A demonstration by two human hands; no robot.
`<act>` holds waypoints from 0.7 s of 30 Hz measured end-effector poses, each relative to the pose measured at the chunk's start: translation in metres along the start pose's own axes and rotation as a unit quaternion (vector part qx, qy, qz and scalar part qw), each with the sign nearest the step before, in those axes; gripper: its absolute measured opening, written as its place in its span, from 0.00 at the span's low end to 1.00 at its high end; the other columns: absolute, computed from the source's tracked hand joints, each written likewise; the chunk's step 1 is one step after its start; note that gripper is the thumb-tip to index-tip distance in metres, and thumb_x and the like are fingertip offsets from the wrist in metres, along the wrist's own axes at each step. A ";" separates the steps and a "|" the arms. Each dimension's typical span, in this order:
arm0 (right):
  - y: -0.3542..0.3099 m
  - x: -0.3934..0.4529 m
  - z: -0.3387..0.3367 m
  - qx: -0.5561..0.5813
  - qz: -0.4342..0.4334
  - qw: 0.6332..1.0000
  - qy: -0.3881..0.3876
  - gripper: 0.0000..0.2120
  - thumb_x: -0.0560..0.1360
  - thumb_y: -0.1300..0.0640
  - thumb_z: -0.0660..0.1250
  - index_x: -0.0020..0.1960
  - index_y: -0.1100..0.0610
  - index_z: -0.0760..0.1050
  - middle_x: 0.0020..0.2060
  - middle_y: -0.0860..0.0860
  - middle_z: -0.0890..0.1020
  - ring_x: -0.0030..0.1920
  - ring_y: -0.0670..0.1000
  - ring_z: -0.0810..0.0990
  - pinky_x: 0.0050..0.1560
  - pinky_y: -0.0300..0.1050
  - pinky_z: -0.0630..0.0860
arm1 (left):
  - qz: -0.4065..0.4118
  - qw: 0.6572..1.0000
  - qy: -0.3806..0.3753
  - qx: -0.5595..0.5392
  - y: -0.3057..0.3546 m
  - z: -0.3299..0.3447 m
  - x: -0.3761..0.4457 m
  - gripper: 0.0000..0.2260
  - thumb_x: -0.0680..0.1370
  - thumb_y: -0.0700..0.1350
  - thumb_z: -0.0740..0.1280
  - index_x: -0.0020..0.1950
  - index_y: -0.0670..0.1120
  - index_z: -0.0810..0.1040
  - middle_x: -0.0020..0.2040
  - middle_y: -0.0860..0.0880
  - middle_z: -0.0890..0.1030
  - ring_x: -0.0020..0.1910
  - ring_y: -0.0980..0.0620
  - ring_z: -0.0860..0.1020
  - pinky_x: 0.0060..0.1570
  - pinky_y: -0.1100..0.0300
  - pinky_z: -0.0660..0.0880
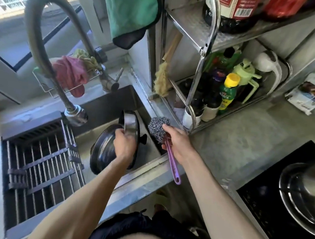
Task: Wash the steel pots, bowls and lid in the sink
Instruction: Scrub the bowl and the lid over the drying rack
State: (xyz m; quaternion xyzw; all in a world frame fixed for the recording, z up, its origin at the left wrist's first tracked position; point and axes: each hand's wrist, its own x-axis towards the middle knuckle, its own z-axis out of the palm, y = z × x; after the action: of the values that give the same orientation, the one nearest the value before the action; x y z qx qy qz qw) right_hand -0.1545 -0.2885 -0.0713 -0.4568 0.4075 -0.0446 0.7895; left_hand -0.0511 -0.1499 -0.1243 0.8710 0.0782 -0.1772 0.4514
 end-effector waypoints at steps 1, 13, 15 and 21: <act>0.001 0.000 0.002 0.004 0.002 1.000 -0.008 0.09 0.78 0.54 0.69 0.50 0.60 0.77 0.33 0.50 0.76 0.31 0.47 0.75 0.35 0.45 0.73 | -0.012 0.999 0.007 -0.040 -0.003 -0.007 0.005 0.07 0.80 0.40 0.59 0.57 0.46 0.71 0.51 0.41 0.81 0.51 0.38 0.80 0.54 0.45 0.79; 0.005 0.000 0.023 0.030 0.002 0.999 -0.030 0.10 0.78 0.54 0.69 0.54 0.60 0.79 0.40 0.53 0.81 0.36 0.49 0.77 0.33 0.43 0.73 | -0.189 0.900 0.105 -0.380 -0.005 -0.054 0.015 0.15 0.80 0.33 0.57 0.36 0.44 0.71 0.33 0.49 0.72 0.32 0.53 0.71 0.21 0.69 0.69; 0.005 0.002 0.026 0.029 0.001 0.999 -0.037 0.10 0.78 0.54 0.69 0.54 0.60 0.79 0.39 0.53 0.81 0.35 0.49 0.77 0.33 0.43 0.73 | -0.257 0.836 0.097 -0.475 -0.011 -0.066 0.015 0.12 0.80 0.36 0.59 0.38 0.45 0.74 0.37 0.48 0.76 0.37 0.50 0.76 0.24 0.63 0.74; 0.007 0.003 0.048 0.041 0.011 0.996 -0.072 0.11 0.78 0.56 0.68 0.56 0.62 0.78 0.38 0.54 0.81 0.33 0.49 0.76 0.31 0.43 0.71 | -0.329 0.732 0.093 -0.589 -0.043 -0.099 0.002 0.12 0.82 0.41 0.58 0.54 0.44 0.80 0.57 0.44 0.83 0.60 0.42 0.80 0.52 0.42 0.79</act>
State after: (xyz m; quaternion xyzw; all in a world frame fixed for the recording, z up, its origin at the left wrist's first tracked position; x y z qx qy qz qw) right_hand -0.1219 -0.2525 -0.0666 -0.4215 0.3521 -0.0198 0.8354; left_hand -0.0389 -0.0448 -0.1053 0.3628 0.4897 -0.1515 0.7782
